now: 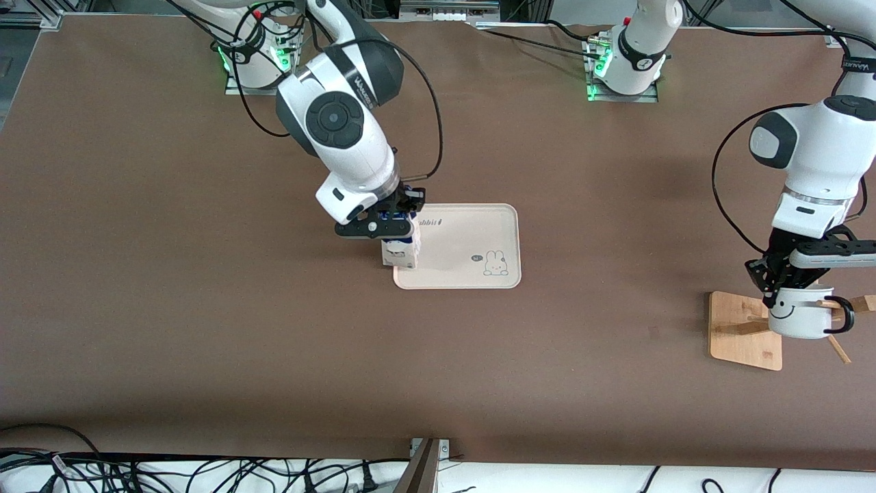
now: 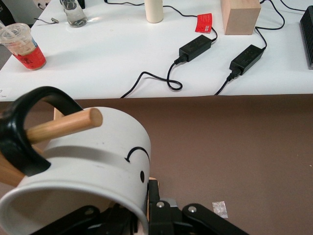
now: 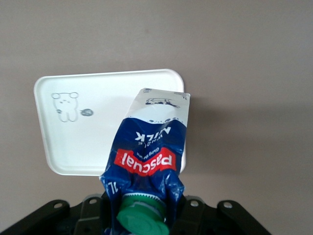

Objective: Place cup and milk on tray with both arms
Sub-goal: 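Carry the carton over the tray while the left gripper lifts the mug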

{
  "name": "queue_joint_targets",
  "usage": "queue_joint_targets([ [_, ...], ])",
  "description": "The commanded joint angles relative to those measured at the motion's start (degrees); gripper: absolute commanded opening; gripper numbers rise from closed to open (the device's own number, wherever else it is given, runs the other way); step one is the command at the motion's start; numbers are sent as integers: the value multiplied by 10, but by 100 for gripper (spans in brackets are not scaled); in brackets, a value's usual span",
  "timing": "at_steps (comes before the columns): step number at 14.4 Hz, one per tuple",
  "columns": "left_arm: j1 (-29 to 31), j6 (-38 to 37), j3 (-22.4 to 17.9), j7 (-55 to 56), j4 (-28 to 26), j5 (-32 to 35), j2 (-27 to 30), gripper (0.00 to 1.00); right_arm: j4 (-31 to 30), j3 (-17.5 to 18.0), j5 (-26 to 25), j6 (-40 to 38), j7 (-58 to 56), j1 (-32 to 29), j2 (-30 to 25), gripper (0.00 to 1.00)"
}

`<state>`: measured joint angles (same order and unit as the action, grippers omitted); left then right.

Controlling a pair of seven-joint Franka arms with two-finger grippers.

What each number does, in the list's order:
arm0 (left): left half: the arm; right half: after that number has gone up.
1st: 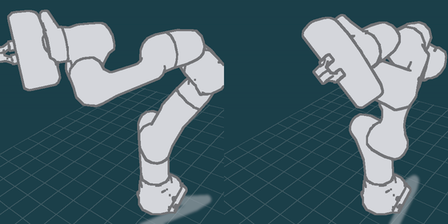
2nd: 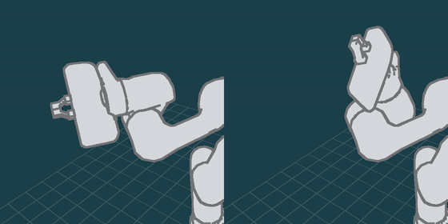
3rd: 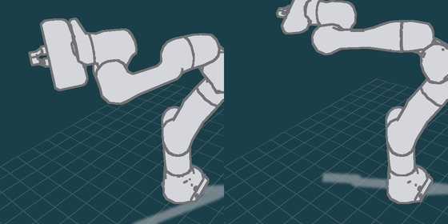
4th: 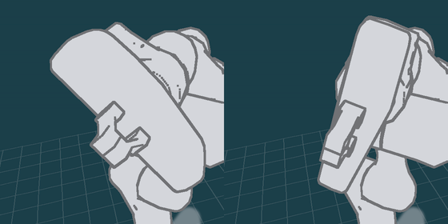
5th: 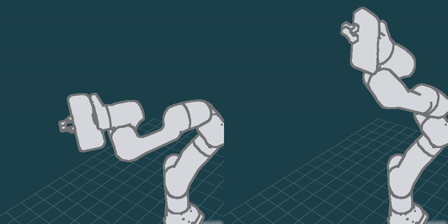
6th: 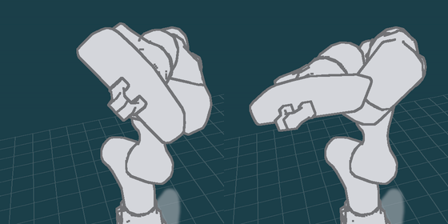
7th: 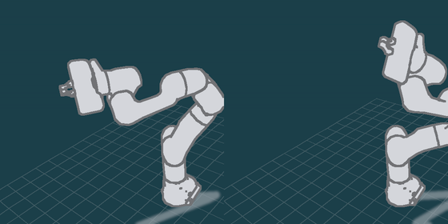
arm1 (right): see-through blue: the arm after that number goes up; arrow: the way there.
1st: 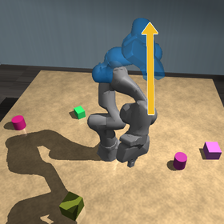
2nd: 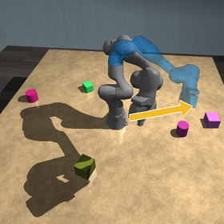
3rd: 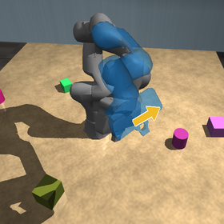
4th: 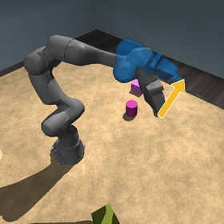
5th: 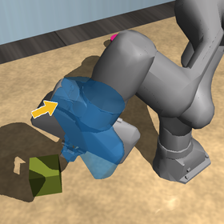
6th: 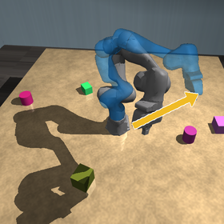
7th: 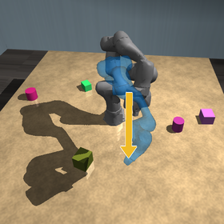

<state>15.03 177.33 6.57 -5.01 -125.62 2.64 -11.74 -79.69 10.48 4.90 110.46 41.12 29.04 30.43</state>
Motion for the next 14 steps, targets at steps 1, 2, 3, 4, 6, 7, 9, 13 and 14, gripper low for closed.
queue_joint_targets([
  [1,2,1,-1,-6,14,14,-1,0,20,1,48,-13,33,1,3,39],
  [2,0,0,-1,-6,14,15,2,0,20,2,57,-20,33,2,2,39],
  [3,-3,-1,-1,-4,14,15,8,0,20,2,60,-40,31,6,2,39],
  [4,-6,-1,0,-4,14,15,13,0,20,2,59,-58,26,6,2,39],
  [6,-10,-2,6,-3,14,15,18,0,20,2,56,-87,-23,6,2,39],
  [7,-16,-2,6,-2,14,15,20,0,20,2,54,-96,-44,6,3,39],
  [9,-21,-4,7,0,14,14,21,0,19,2,45,-99,-75,6,4,39],
  [13,-39,-7,9,3,14,14,27,0,20,2,40,-93,-149,1,16,39],
  [14,-44,-8,9,3,14,14,27,0,22,1,40,-83,-160,1,21,39],
])
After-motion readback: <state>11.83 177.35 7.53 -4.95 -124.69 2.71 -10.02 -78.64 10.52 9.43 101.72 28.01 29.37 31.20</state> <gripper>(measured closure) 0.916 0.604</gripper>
